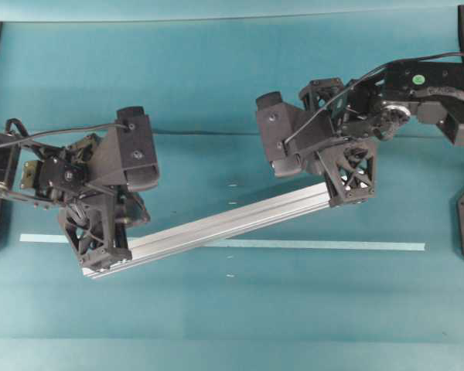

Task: Lift the metal rail with both hands.
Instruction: 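Lower both open grippers over the rail ends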

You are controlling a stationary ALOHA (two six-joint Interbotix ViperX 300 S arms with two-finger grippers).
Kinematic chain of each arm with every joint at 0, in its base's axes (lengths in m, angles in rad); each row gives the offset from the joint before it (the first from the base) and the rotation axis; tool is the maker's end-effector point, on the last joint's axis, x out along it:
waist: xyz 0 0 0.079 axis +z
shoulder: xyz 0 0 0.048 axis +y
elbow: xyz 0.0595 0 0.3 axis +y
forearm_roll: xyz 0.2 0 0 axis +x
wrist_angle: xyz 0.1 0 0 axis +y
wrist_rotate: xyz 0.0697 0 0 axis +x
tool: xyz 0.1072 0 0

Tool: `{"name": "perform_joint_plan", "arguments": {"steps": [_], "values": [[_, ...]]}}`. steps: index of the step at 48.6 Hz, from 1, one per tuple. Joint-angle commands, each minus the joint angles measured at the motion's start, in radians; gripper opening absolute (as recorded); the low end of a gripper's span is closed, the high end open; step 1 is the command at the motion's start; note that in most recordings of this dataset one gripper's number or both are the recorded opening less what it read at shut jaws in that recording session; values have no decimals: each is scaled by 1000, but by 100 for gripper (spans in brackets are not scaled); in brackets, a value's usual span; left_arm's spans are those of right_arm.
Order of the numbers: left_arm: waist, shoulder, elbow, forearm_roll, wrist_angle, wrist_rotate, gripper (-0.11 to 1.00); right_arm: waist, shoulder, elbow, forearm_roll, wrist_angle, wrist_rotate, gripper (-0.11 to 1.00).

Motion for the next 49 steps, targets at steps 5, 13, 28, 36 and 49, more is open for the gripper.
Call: {"name": "perform_joint_plan", "arguments": {"steps": [5,13,28,36,49], "values": [[-5,-3,18,2,-3,-11,70,9,9,6,-3,-15,2,74],[-5,3,31,0,-8,-40,100,17,9,23,-8,-35,-2,99],[-23,31,72,-3,-77,-69,99,41,9,86,-41,-72,-17,98],[-26,60,87,-3,-103,-75,99,43,9,130,-41,-107,-15,98],[-29,109,127,-3,-160,-106,99,49,21,192,-41,-183,-15,98]]}}
